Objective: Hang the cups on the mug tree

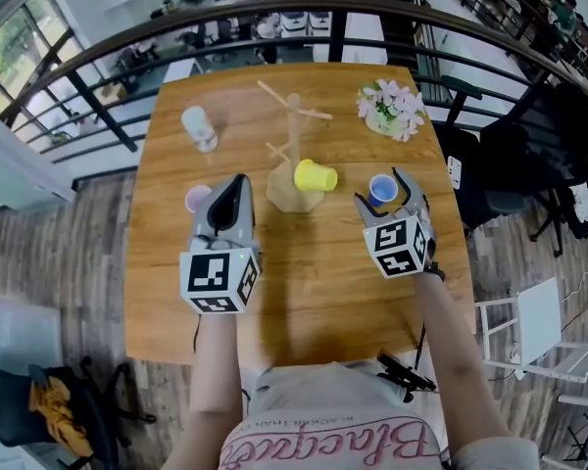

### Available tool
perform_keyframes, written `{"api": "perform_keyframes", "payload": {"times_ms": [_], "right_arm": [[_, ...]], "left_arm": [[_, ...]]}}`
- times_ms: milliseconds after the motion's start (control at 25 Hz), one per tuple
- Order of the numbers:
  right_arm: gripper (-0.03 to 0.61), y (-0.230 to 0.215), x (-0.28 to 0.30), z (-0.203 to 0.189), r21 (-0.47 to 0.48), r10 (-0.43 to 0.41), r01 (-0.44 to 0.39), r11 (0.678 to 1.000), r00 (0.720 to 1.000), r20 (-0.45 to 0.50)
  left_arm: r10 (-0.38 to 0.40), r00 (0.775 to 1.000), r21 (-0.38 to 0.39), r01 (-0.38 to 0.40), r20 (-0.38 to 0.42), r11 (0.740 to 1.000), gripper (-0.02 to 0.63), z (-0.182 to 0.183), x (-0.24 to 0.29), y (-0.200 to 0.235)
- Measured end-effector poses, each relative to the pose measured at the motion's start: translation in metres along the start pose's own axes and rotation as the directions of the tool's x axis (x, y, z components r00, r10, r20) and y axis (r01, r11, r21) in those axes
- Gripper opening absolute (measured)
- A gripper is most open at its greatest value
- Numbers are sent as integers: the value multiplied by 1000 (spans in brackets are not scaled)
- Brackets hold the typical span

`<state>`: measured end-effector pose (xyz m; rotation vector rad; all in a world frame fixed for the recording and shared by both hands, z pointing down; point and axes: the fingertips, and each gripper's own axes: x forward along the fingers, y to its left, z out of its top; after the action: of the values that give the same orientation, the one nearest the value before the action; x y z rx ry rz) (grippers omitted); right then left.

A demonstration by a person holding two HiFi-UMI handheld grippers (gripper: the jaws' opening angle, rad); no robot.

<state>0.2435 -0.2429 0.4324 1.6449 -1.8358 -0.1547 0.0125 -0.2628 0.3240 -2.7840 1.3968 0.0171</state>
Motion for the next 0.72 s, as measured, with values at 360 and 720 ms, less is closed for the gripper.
{"api": "perform_keyframes", "payload": {"times_ms": [360,720], "right_arm": [[373,-27,-8,-19,217,23,-42,975,996,88],[373,-30,-5,-40,268,65,-91,959,992,106]], "left_arm": [[28,1000,1,-28,2,1000,11,-3,8,-21],[46,999,7,-46,-19,999,11,-10,15,-41]]}}
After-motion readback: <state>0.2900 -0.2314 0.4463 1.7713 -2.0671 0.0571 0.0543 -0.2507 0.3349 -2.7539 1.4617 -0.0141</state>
